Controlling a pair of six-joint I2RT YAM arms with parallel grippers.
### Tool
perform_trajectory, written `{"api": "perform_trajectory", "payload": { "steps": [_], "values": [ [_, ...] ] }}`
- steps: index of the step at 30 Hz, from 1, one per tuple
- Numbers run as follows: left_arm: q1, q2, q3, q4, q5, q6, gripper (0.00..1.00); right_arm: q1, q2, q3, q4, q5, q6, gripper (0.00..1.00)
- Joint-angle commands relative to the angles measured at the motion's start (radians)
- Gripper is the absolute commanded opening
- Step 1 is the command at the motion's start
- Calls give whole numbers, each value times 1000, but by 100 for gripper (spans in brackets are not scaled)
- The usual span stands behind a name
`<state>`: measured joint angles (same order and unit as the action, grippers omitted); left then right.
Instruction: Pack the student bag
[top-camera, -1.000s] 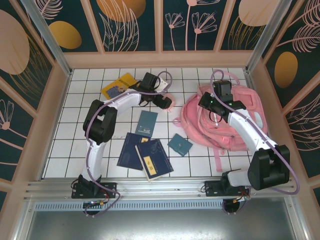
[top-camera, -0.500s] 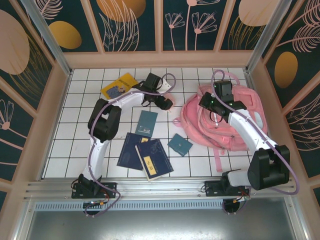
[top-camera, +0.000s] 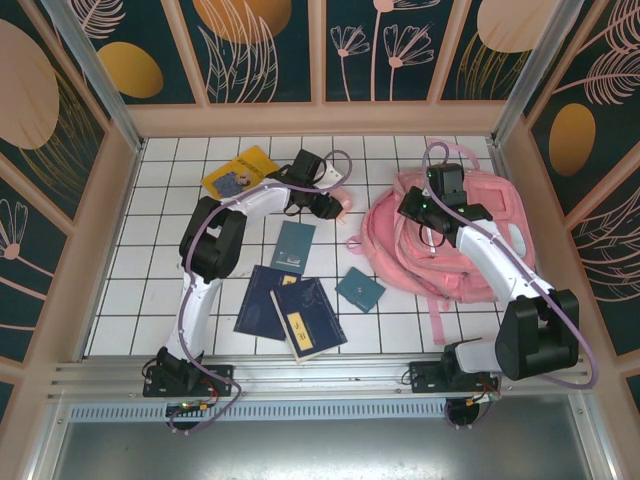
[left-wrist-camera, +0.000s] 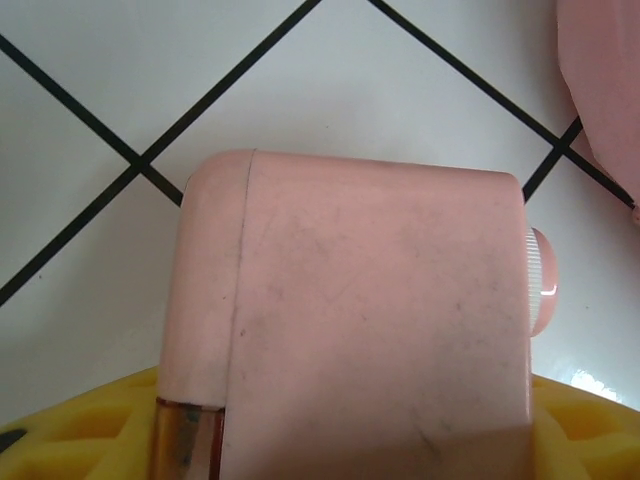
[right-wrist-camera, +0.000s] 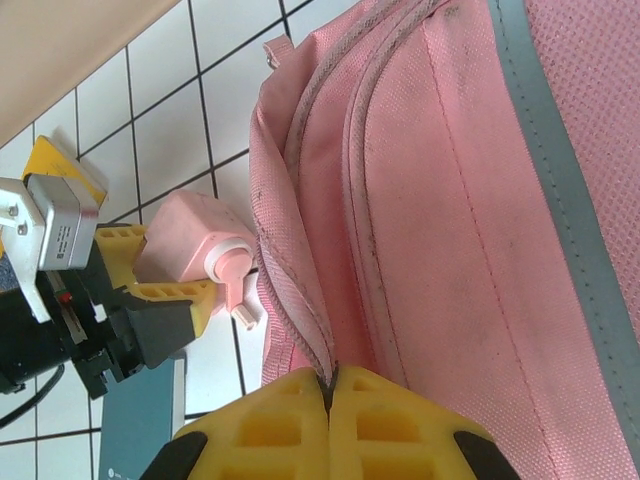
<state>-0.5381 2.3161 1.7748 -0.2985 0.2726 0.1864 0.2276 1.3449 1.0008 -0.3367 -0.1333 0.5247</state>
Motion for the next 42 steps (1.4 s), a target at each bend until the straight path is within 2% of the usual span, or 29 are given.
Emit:
{"api": "perform_trajectory", "payload": {
  "steps": [1, 6, 12, 19, 22, 25, 28, 33, 37, 42],
  "values": [
    [-4, -13, -40, 57, 28, -17, 41, -12, -9, -13, 4, -11, 15, 0],
    [-5, -102, -106, 108, 33, -54, 30, -13, -36, 17, -21, -5, 21, 0],
    [-5, -303, -260, 256, 2, -210, 20, -13, -61, 141, -122, 35, -2, 0],
    [-5, -479, -394, 373, 84, -428, 4, -15, -66, 327, -231, 36, -48, 0],
    [-4, -547, -466, 455, 121, -540, 3, -17, -52, 387, -273, 25, -65, 0],
    [-8, -592, -540, 579, 211, -685, 3, -20, -47, 407, -290, -16, -66, 0],
    [-40, -596, -595, 688, 267, -798, 3, -21, -58, 404, -287, -72, -51, 0],
    [-158, -578, -608, 776, 201, -913, 14, -22, -89, 380, -246, -159, 14, 0],
    [-225, -467, -559, 846, 154, -1014, 13, -27, -109, 369, -219, -207, 67, 0],
    [-245, -291, -443, 931, 169, -1165, 14, -46, -134, 368, -187, -274, 104, 0]
  ]
}}
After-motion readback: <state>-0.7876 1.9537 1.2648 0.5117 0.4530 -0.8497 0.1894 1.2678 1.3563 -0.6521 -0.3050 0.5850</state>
